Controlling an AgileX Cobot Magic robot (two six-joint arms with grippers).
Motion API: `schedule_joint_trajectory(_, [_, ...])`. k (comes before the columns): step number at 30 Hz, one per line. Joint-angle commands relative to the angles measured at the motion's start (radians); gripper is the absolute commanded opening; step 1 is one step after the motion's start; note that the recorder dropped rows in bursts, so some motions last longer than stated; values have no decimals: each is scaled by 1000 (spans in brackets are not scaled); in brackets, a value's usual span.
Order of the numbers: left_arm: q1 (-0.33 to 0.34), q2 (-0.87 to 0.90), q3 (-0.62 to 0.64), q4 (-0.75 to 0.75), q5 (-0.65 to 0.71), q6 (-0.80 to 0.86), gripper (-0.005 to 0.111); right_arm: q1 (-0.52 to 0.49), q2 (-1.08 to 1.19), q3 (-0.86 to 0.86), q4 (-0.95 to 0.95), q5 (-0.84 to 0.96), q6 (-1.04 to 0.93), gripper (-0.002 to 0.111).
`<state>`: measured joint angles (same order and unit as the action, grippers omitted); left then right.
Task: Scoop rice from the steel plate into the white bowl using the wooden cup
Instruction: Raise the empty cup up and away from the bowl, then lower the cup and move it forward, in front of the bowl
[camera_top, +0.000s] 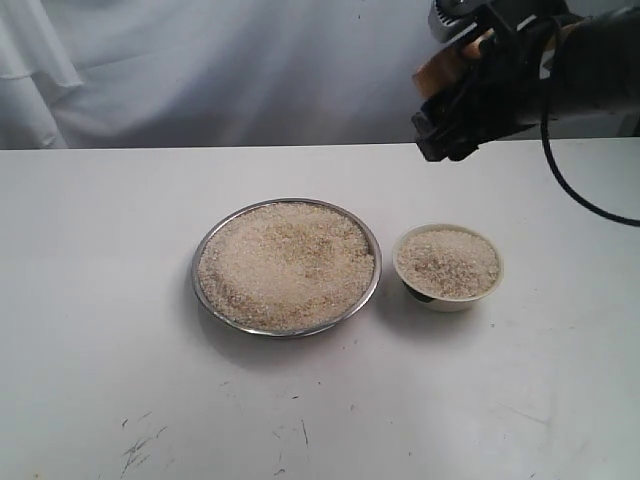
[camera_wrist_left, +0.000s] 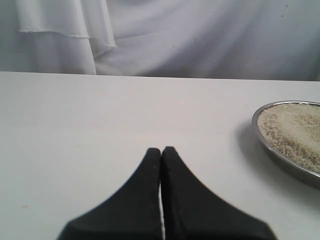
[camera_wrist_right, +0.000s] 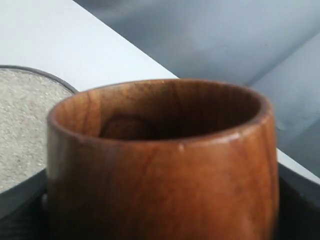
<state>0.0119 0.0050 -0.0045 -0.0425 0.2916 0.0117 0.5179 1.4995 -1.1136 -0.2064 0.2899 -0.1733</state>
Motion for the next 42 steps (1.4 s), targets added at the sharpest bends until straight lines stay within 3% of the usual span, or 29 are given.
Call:
schedule_joint_trajectory(1, [-2, -5, 5, -1, -6, -3, 0, -7, -59, 121, 114, -193, -52, 0])
schedule_joint_trajectory(7, [-2, -5, 5, -1, -6, -3, 0, -7, -116, 277, 120, -364, -52, 0])
schedule_joint_trajectory(26, [-2, -5, 5, -1, -6, -3, 0, -31, -115, 558, 78, -610, 1, 0])
schedule_joint_trajectory(29, [-2, -5, 5, -1, -6, -3, 0, -31, -115, 597, -26, -637, 150, 0])
schedule_joint_trajectory(33, [-2, -5, 5, -1, -6, -3, 0, -31, -115, 673, -284, -825, 364, 0])
schedule_joint_trajectory(36, [-2, -5, 5, -1, -6, -3, 0, -31, -106, 712, -382, -914, 366, 0])
schedule_joint_trajectory(42, [-2, -5, 5, -1, -6, -3, 0, -31, -102, 746, -381, -913, 307, 0])
